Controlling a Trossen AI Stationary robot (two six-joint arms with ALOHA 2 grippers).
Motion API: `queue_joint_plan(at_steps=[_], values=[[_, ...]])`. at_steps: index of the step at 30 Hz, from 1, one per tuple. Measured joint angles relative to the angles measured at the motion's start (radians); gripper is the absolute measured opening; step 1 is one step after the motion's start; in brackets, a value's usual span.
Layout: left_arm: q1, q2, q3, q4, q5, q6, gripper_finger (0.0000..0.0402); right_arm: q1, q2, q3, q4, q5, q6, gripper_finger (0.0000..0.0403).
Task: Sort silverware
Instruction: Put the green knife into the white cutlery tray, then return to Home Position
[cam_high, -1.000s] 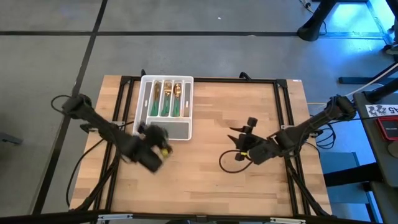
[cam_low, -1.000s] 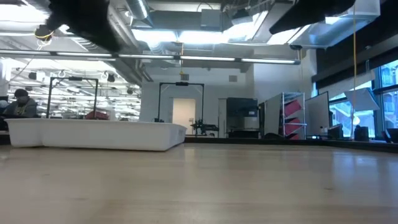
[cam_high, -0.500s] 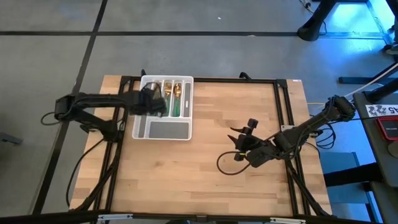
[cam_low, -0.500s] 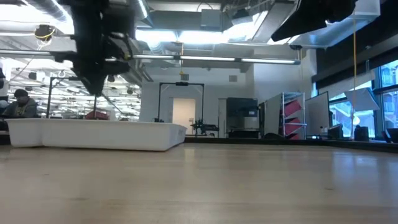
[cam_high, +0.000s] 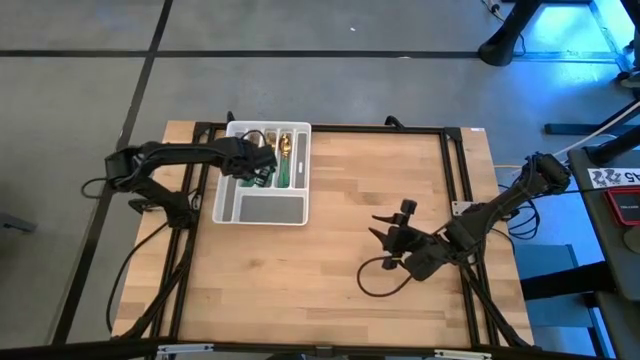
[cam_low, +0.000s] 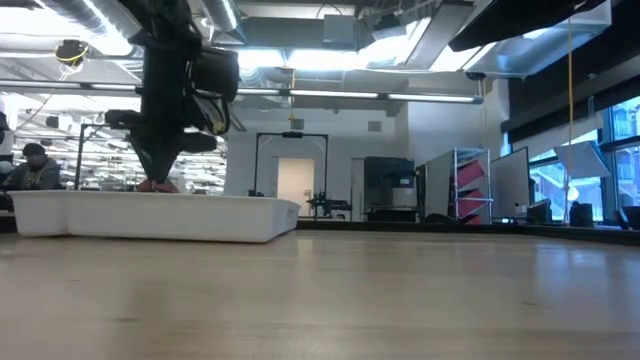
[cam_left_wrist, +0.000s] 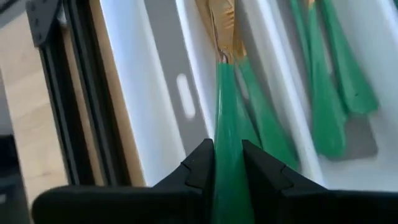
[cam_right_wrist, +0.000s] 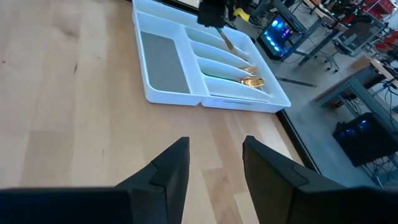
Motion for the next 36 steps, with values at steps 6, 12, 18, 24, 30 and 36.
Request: queue_joint_plan(at_steps=[6, 12, 18, 24, 30, 36], values=[[0.032, -0.02, 0.0, 0.034, -0.012, 0.068, 0.0158, 0.023, 0.0, 0.0, 0.0, 0.006, 0.002, 0.0147], [0.036, -0.116, 0.004, 0.048, -0.015, 0.116, 0.0243, 0.021, 0.0, 0.0, -0.029, 0.004, 0.014, 0.0147], [-0.098, -0.29, -0.038, 0.271, -0.049, 0.256, 0.0248, 0.021, -0.014, -0.095, -0.044, -0.022, 0.036, 0.0147], [-0.283, -0.463, -0.255, 0.782, -0.015, 0.443, 0.0233, 0.017, -0.165, -0.278, -0.045, -0.069, 0.177, 0.0147], [-0.326, -0.598, -0.458, 1.131, 0.036, 0.555, 0.0218, -0.07, -0.564, -0.43, 0.087, -0.163, 0.209, 0.0147], [-0.299, -0.711, -0.666, 1.399, 0.077, 0.615, 0.0202, -0.208, -0.882, -0.666, 0.509, -0.425, 0.033, 0.0147]])
